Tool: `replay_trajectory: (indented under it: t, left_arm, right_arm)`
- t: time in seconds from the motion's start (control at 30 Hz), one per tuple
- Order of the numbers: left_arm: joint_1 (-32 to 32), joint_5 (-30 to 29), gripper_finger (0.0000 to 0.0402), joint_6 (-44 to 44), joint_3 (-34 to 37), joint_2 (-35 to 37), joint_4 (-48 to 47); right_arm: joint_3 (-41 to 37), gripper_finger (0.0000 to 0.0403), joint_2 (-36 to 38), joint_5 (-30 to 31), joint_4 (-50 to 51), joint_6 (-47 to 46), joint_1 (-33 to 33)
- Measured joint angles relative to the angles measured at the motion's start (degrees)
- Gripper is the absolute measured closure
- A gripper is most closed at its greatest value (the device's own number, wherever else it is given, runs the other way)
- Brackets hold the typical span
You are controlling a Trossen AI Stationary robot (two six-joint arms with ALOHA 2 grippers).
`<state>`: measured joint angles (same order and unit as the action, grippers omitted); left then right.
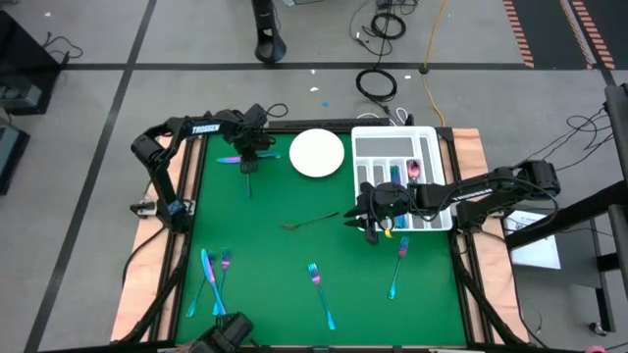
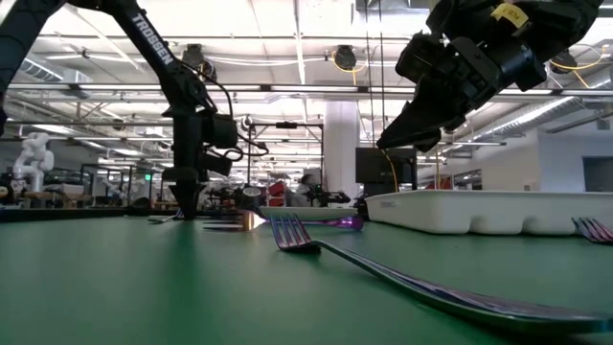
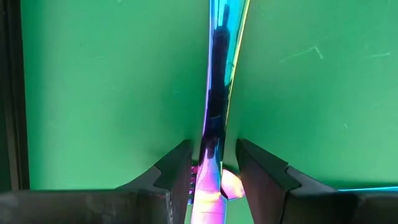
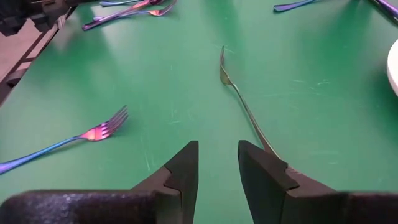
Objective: Sort silverware
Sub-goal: Put the iridescent knife into the white silverware tray
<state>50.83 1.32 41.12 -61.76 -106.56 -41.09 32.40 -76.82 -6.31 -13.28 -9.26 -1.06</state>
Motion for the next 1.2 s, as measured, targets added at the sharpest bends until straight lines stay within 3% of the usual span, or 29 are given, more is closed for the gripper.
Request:
replay_trajectory:
  t: [0.4,0.73,1.2]
  left_arm:
    - [0.0,-0.1,0.0373,-0.2,-1.0,0.0,-1.0]
    - [-0.9,-0.7,0.0361,-0.3,-1.9,-0.1,-2.2]
    - [-4.1,-0.3,0.0371,-1.4,-11.0,-0.5,-10.6]
  right_arm:
    - [0.0,0.0299,0.0,0.0,0.2,-0.2,0.0]
    - [0.0,0.0299,0.0,0.0,0.2,-0.6,0.0]
    - [0.0,0.0299,0.0,0.2,-0.3,-0.6,-0.1]
